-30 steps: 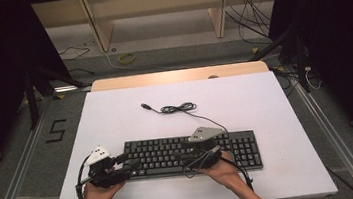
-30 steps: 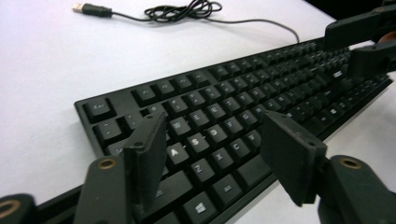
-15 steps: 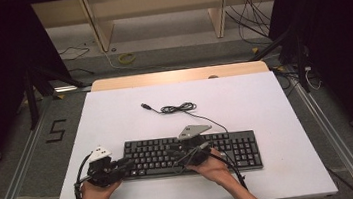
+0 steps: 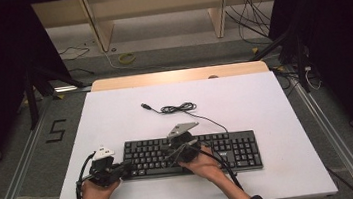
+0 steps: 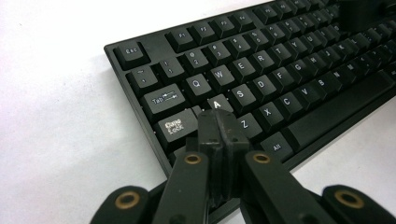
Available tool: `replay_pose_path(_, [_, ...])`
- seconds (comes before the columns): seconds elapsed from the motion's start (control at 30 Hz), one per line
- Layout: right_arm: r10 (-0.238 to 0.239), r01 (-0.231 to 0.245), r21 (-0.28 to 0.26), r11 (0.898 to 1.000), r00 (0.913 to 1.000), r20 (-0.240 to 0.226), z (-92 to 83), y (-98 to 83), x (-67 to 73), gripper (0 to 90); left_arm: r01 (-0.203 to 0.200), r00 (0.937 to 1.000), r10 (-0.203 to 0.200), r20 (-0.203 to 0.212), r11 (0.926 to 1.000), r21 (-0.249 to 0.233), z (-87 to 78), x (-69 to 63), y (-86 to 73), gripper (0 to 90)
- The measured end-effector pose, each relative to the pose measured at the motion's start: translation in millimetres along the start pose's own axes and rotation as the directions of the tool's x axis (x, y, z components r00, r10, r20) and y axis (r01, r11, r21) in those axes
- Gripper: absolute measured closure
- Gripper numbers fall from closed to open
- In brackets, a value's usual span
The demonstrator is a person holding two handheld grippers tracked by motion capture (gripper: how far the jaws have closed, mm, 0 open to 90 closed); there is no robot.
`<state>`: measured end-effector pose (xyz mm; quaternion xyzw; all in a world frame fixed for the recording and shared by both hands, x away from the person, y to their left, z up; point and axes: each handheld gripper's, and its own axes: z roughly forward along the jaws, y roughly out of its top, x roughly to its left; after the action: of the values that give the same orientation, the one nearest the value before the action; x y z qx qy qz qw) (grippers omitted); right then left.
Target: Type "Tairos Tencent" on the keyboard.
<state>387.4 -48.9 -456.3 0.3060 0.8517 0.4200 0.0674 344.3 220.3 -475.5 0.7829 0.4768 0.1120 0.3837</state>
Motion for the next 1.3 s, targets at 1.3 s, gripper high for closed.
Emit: replay_pose_path(1.3, [-0.019, 0.013, 0.116, 0.993, 0.9983, 0.055, 41.3, 8.3, 3.9, 90.0, -0.002, 1.0000, 0.002, 0.008, 0.9991, 0.043, 6.0, -0.4, -0.6, 89.6])
